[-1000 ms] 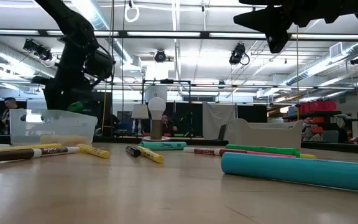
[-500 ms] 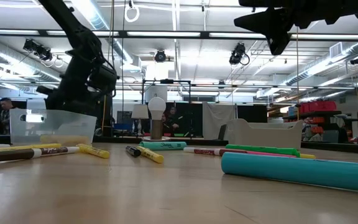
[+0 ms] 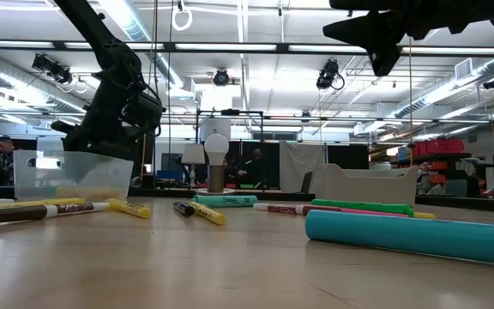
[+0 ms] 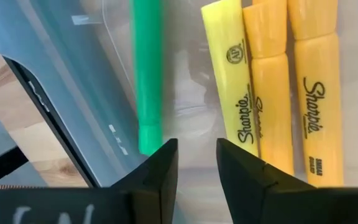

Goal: Pick & Place Markers
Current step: Put the yellow pen into the gray bin

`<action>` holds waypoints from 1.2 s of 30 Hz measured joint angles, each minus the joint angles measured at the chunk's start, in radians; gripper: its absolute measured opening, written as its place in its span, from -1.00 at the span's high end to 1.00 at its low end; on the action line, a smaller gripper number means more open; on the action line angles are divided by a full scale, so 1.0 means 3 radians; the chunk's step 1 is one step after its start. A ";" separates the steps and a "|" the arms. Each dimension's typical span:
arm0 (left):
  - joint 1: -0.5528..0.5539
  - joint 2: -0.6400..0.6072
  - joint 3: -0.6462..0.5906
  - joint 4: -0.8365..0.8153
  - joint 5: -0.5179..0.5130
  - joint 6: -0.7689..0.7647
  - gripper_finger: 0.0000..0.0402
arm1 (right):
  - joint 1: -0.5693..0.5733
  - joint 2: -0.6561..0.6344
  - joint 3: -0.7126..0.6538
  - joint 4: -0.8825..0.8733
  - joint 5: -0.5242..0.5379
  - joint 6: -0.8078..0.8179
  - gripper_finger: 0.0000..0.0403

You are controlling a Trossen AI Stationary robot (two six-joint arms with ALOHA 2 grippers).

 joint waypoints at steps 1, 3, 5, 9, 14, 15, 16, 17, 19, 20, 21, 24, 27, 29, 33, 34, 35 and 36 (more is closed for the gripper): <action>0.0000 0.0000 0.0000 -0.0001 0.0001 0.0002 0.39 | 0.0000 0.0000 0.0000 -0.0004 0.0000 0.0000 0.15; 0.0000 -0.0001 0.0000 -0.0005 0.0000 0.0076 0.36 | 0.0000 0.0000 0.0000 -0.0008 0.0000 0.0000 0.15; 0.0000 -0.0010 0.0013 -0.0052 0.0000 0.0161 0.32 | 0.0000 0.0000 0.0000 -0.0012 0.0000 0.0000 0.15; -0.0016 -0.0108 0.0098 -0.0200 0.0000 0.0242 0.27 | 0.0000 0.0000 0.0000 -0.0013 0.0000 -0.0001 0.15; -0.0163 -0.0465 0.0219 -0.0306 0.0000 0.0250 0.28 | 0.0000 0.0001 0.0000 -0.0017 0.0000 -0.0001 0.15; -0.0222 -0.0561 0.0238 -0.0315 -0.0001 0.0233 0.28 | -0.0001 0.0001 0.0000 -0.0019 0.0000 -0.0001 0.15; -0.0283 -0.0671 0.0244 -0.0311 -0.0002 0.0227 0.29 | 0.0000 0.0001 0.0000 -0.0019 0.0000 -0.0001 0.15; -0.0350 -0.0785 0.0244 -0.0300 0.0000 0.0224 0.30 | -0.0001 0.0001 0.0000 -0.0020 0.0001 -0.0001 0.15; -0.0506 -0.1039 0.0248 -0.0298 0.0000 0.0192 0.30 | -0.0010 0.0001 0.0000 -0.0020 0.0010 -0.0001 0.15; -0.0592 -0.1164 0.0249 -0.0282 0.0000 0.0134 0.30 | -0.0010 0.0003 0.0000 -0.0021 0.0035 -0.0002 0.15; -0.0678 -0.1290 0.0249 -0.0259 0.0001 0.0085 0.30 | -0.0010 0.0003 0.0000 -0.0021 0.0078 -0.0002 0.15; -0.0973 -0.1652 0.0248 -0.0062 -0.0005 -0.0069 0.30 | -0.0010 0.0031 0.0000 -0.0020 0.0205 -0.0015 0.15; -0.1314 -0.1953 0.0184 0.0379 -0.0050 -0.0126 0.30 | -0.0017 0.0096 0.0001 -0.0011 0.0264 0.0001 0.15; -0.1567 -0.2102 0.0098 0.0793 -0.0108 -0.0077 0.30 | -0.0018 0.0156 0.0000 -0.0024 0.0264 0.0031 0.15; -0.2079 -0.2240 -0.0177 0.1727 -0.0118 0.0231 0.30 | -0.0017 0.0286 0.0000 -0.0010 0.0263 0.0172 0.15; -0.2195 -0.2242 -0.0260 0.1954 -0.0120 0.0299 0.30 | -0.0017 0.0316 0.0001 -0.0001 0.0263 0.0182 0.15; -0.2307 -0.2237 -0.0348 0.2182 -0.0120 0.0346 0.30 | -0.0017 0.0341 0.0001 0.0002 0.0262 0.0184 0.15; -0.2411 -0.2232 -0.0440 0.2419 -0.0118 0.0405 0.30 | -0.0017 0.0366 0.0000 0.0006 0.0263 0.0184 0.15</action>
